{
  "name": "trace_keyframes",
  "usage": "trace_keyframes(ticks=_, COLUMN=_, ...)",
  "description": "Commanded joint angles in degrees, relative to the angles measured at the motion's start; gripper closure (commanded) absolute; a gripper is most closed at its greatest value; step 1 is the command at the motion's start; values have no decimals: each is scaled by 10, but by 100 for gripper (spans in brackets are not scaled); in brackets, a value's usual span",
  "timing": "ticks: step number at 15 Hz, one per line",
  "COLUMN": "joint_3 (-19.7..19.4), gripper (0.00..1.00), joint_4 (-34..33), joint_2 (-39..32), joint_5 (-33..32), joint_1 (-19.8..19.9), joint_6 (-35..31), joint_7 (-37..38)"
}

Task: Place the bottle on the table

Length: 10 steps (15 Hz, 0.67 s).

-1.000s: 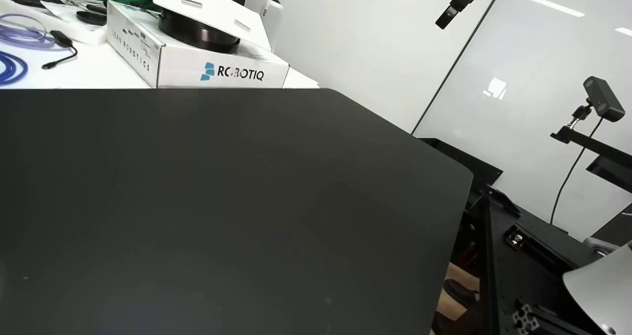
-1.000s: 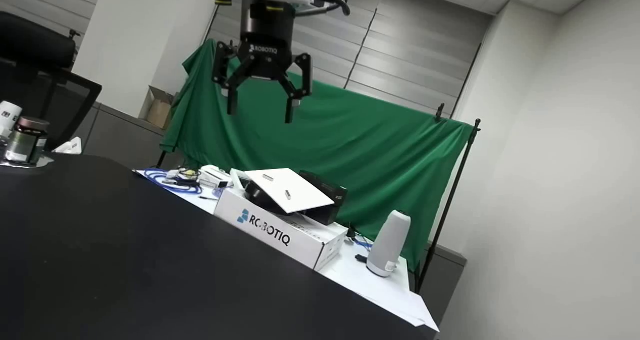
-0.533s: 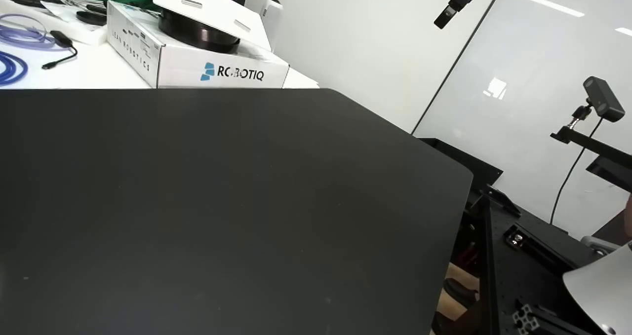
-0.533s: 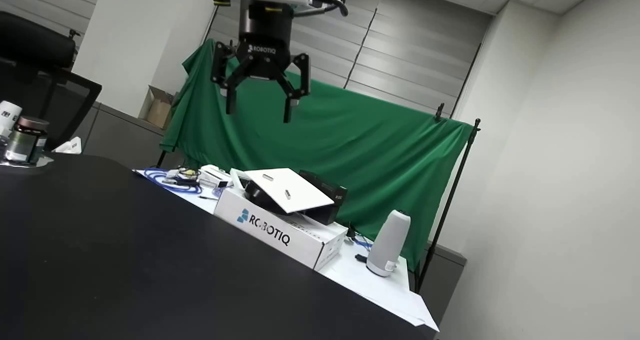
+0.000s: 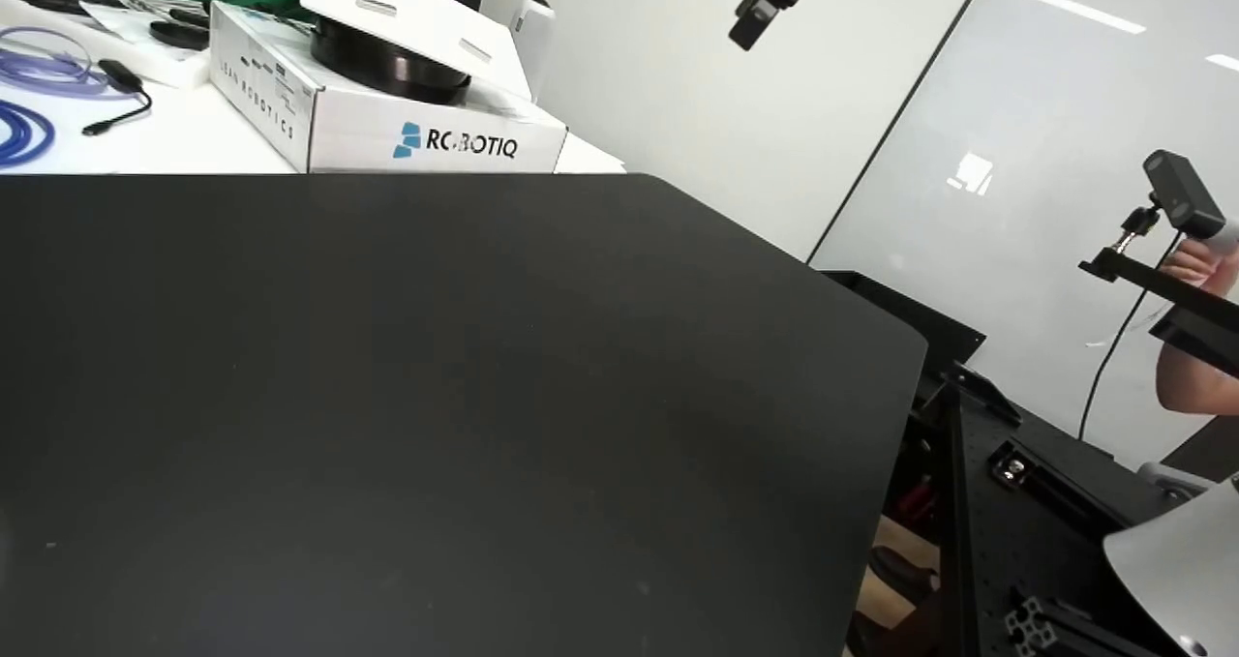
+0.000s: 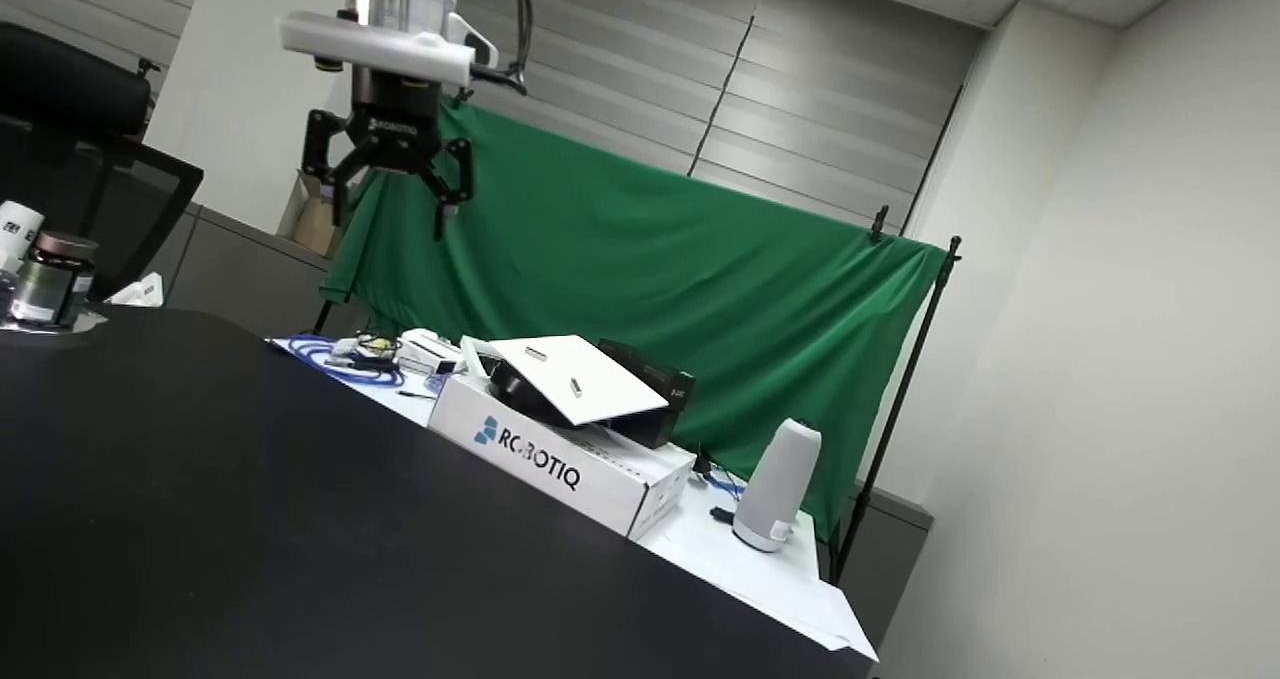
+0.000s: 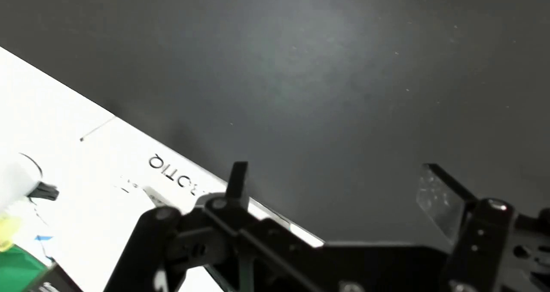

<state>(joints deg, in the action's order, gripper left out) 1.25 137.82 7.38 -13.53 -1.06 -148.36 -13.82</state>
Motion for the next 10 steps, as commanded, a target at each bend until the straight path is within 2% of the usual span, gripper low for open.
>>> trace_keyframes(ticks=1, joint_3=46, gripper=0, joint_4=-94, joint_2=-88, joint_5=37, joint_1=-51, joint_6=30, joint_7=8)
trace_keyframes(ticks=6, joint_3=114, gripper=0, joint_4=-179, joint_2=-134, joint_5=165, joint_1=-102, joint_6=100, joint_7=-116)
trace_keyframes(ticks=7, joint_3=103, gripper=0, joint_4=-138, joint_2=-118, joint_5=128, joint_1=-97, joint_6=62, joint_7=-65)
trace_keyframes(ticks=10, joint_3=119, gripper=0, joint_4=-164, joint_2=-127, joint_5=153, joint_1=-107, joint_6=87, joint_7=-95)
